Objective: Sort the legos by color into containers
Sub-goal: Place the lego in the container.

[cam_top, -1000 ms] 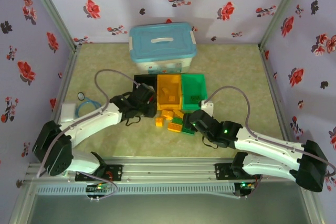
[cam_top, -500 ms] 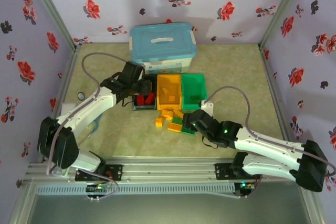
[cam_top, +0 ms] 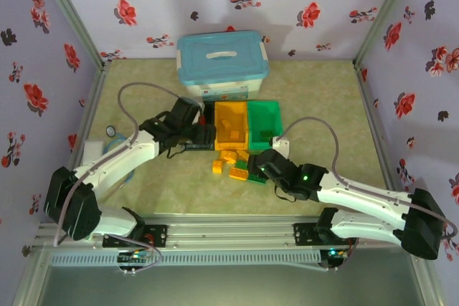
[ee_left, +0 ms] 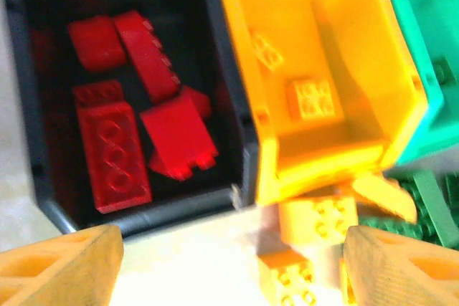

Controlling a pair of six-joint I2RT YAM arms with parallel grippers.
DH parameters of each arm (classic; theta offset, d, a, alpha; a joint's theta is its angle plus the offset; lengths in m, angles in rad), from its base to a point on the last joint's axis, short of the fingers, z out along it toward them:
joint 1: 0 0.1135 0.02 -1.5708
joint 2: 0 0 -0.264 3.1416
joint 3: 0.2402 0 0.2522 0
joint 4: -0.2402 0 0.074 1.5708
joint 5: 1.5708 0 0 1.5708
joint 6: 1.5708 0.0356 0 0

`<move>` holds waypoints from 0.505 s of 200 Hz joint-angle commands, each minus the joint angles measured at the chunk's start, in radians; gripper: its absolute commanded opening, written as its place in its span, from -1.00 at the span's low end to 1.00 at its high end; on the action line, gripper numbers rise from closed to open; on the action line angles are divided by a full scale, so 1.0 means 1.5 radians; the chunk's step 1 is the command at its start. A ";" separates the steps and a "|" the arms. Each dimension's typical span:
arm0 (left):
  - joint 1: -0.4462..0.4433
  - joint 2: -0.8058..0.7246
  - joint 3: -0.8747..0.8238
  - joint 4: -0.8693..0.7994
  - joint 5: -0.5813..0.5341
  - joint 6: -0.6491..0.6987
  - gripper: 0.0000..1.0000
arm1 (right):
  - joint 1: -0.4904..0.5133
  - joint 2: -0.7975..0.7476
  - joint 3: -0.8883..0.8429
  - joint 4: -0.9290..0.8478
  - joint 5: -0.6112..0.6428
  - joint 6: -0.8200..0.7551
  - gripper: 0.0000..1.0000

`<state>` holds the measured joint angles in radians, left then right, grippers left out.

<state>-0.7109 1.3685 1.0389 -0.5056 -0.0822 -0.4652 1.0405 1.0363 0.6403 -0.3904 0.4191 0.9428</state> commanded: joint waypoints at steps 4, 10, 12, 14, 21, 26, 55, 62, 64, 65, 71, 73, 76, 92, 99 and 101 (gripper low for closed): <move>-0.056 -0.012 -0.048 -0.019 0.009 -0.038 0.61 | -0.005 0.023 0.036 -0.003 0.012 -0.014 0.52; -0.066 -0.012 -0.061 -0.014 0.008 -0.046 0.61 | -0.005 0.028 0.040 -0.003 0.010 -0.015 0.53; -0.068 -0.012 -0.065 -0.012 0.008 -0.050 0.61 | -0.005 0.029 0.041 -0.003 0.010 -0.016 0.53; -0.072 -0.012 -0.069 -0.010 0.008 -0.053 0.61 | -0.005 0.031 0.041 -0.003 0.010 -0.016 0.53; -0.081 -0.011 -0.083 0.000 0.009 -0.061 0.61 | -0.005 0.038 0.044 0.000 0.007 -0.016 0.53; -0.088 -0.008 -0.091 0.007 0.012 -0.067 0.61 | -0.005 0.042 0.046 0.001 0.005 -0.017 0.53; -0.118 0.027 -0.106 0.037 0.022 -0.086 0.59 | -0.005 0.060 0.050 0.013 -0.008 -0.014 0.52; -0.124 0.036 -0.105 0.043 0.022 -0.087 0.60 | -0.005 0.062 0.050 0.013 -0.010 -0.014 0.52; -0.125 0.039 -0.104 0.045 0.023 -0.088 0.60 | -0.005 0.062 0.050 0.013 -0.011 -0.013 0.52; -0.126 0.040 -0.103 0.046 0.023 -0.088 0.60 | -0.005 0.063 0.050 0.014 -0.011 -0.012 0.52; -0.129 0.049 -0.100 0.051 0.024 -0.089 0.60 | -0.005 0.063 0.049 0.013 -0.012 -0.011 0.52; -0.130 0.052 -0.099 0.052 0.024 -0.088 0.60 | -0.005 0.062 0.049 0.012 -0.013 -0.011 0.52; -0.131 0.056 -0.097 0.053 0.024 -0.089 0.60 | -0.005 0.062 0.049 0.013 -0.013 -0.011 0.52; -0.135 0.081 -0.087 0.059 0.024 -0.086 0.58 | -0.005 0.057 0.045 0.010 -0.013 -0.008 0.51; -0.136 0.093 -0.083 0.061 0.024 -0.084 0.57 | -0.005 0.052 0.041 0.009 -0.012 -0.007 0.51; -0.136 0.096 -0.082 0.062 0.024 -0.084 0.56 | -0.005 0.051 0.041 0.009 -0.012 -0.005 0.51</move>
<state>-0.9054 1.4609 0.8871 -0.4446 -0.0547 -0.5739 1.0386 1.1244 0.6903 -0.3855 0.3988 0.9325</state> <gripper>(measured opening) 0.793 0.757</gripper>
